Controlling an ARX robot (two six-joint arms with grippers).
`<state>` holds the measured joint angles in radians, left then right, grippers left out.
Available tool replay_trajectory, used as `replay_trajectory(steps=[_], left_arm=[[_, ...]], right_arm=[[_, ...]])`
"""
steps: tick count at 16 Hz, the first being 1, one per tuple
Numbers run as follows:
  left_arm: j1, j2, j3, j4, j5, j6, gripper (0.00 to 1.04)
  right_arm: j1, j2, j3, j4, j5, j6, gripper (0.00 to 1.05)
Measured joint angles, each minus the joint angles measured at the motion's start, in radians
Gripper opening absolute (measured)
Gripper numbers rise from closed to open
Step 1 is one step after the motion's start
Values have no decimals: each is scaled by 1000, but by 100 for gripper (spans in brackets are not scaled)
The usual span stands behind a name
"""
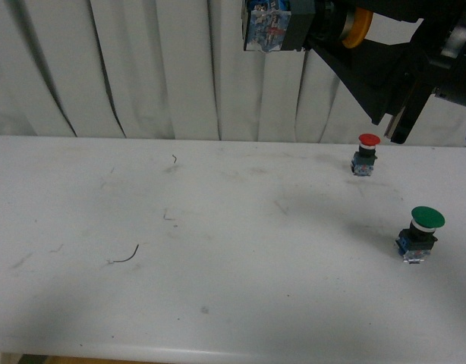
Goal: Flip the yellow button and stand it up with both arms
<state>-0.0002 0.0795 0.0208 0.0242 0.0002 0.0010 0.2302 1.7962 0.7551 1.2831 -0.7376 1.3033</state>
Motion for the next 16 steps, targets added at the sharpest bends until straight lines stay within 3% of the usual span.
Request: replay_trajectory(steps=[9, 10, 12, 14, 16], left_arm=[[0, -71, -11, -27, -1, 0, 2], [0, -71, -11, -27, -1, -1, 8], [0, -71, -11, -27, -1, 0, 32], [0, -71, -11, -27, -1, -1, 59], [0, -71, -11, -27, -1, -1, 79]], right_arm=[[4, 0, -16, 0, 5, -15, 35], [6, -3, -18, 0, 9, -46, 35], [8, -49, -26, -6, 50, -214, 35], [11, -146, 21, -180, 175, -574, 35], [-3, -153, 63, -368, 315, -823, 35]])
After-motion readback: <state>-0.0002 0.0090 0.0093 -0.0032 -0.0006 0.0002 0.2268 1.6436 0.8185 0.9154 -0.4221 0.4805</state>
